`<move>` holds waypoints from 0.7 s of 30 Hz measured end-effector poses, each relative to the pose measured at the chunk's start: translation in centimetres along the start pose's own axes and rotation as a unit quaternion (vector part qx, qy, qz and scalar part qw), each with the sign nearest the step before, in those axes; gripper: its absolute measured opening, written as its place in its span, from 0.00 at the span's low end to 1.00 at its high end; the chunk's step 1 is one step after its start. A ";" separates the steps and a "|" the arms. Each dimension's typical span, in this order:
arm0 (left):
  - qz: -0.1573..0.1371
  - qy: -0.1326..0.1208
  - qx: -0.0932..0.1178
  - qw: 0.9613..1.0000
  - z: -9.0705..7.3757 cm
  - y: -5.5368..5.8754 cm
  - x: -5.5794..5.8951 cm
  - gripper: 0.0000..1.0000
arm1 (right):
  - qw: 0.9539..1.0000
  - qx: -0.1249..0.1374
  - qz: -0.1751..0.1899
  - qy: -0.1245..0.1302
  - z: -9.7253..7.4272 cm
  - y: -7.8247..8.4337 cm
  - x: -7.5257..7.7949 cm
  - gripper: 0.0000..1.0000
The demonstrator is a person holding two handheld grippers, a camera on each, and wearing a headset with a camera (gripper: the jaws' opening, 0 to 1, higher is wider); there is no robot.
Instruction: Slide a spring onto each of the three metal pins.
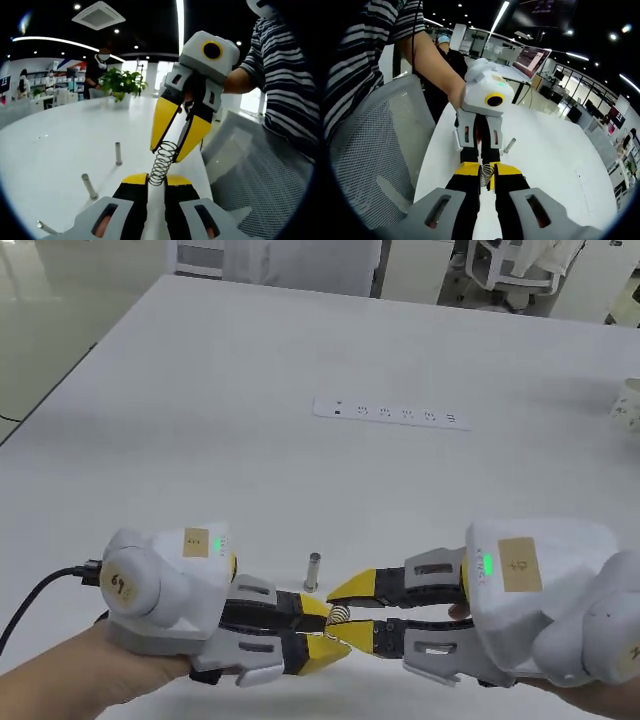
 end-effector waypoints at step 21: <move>-0.021 -0.028 -0.011 0.999 -1.2 0.8 -0.7 0.16 | 1.000 -0.007 0.002 0.008 -0.2 0.2 0.3 0.07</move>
Point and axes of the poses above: the centre of the closed fingertips' face, and the gripper's own axes: z roughly forward along the fingers, x roughly to its right, y roughly out of its underside, the point moved 1 cm from there along -z, roughly backward along the fingers, and after that the axes turned 8 degrees about x, right-handed, at the moved point
